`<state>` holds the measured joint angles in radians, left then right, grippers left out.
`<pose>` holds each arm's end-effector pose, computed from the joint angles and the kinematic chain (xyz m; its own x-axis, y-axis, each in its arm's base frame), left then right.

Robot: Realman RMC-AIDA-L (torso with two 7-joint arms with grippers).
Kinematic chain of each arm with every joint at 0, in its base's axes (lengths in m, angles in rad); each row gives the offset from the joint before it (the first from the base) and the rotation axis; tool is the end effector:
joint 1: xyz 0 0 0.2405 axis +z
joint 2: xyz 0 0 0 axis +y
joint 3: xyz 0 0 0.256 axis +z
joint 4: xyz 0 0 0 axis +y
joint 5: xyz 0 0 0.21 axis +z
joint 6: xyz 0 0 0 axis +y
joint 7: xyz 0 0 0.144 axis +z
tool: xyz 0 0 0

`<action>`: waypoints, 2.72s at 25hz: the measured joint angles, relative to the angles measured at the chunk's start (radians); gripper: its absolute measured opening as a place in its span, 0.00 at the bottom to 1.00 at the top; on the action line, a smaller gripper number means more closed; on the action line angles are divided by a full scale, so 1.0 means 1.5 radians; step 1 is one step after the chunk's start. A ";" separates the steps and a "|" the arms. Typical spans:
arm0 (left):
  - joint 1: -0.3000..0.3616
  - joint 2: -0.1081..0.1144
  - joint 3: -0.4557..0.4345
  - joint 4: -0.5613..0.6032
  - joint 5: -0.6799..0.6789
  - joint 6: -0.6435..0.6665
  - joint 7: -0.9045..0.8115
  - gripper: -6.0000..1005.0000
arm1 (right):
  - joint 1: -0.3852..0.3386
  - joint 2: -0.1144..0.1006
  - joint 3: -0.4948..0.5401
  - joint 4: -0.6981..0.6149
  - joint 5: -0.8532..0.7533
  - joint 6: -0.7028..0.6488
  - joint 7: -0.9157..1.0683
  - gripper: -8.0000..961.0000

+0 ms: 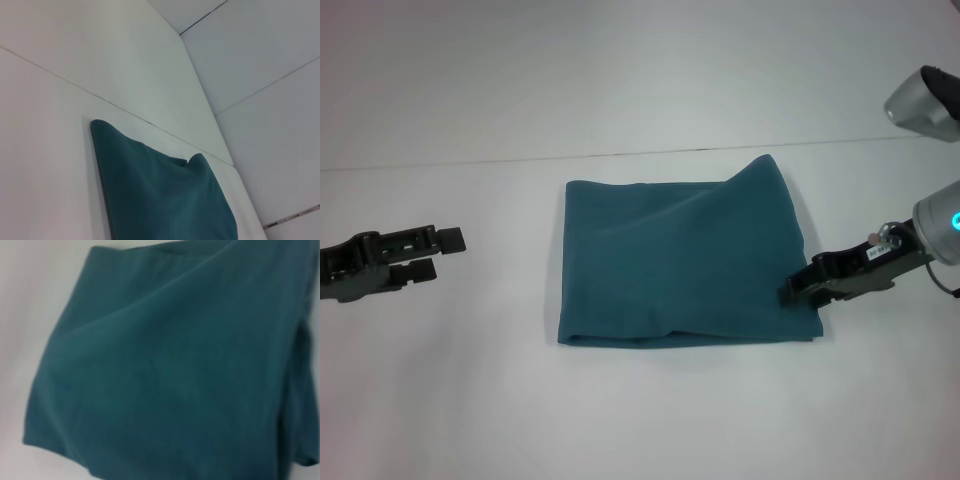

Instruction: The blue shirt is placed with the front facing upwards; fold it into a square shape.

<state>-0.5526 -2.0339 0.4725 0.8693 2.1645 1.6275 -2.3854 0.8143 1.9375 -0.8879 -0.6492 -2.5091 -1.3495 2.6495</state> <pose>-0.2748 0.3488 0.0735 0.1378 0.8373 0.5291 0.9520 -0.2593 0.1624 0.2545 0.4090 0.0279 0.2574 -0.9519 -0.1661 -0.9350 -0.2019 -0.2917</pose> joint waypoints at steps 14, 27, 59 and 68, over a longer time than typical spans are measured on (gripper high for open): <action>-0.006 0.003 0.015 0.000 0.006 -0.002 -0.020 0.88 | -0.004 -0.005 0.077 -0.149 0.031 -0.035 -0.029 0.58; -0.076 0.007 0.176 -0.029 0.010 -0.111 -0.088 0.88 | 0.076 -0.047 0.076 -0.154 0.006 0.081 0.047 0.61; -0.234 -0.041 0.378 -0.203 0.112 -0.491 -0.082 0.89 | 0.074 -0.046 0.081 -0.140 0.007 0.057 0.048 0.98; -0.262 -0.049 0.426 -0.252 0.124 -0.544 -0.084 0.88 | 0.074 -0.045 0.081 -0.139 0.007 0.057 0.050 0.98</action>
<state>-0.9455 -2.1072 1.1115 0.4917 2.3502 0.8116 -2.5120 0.9249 1.8700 -0.7670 -0.8582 -2.4989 -1.2635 2.7251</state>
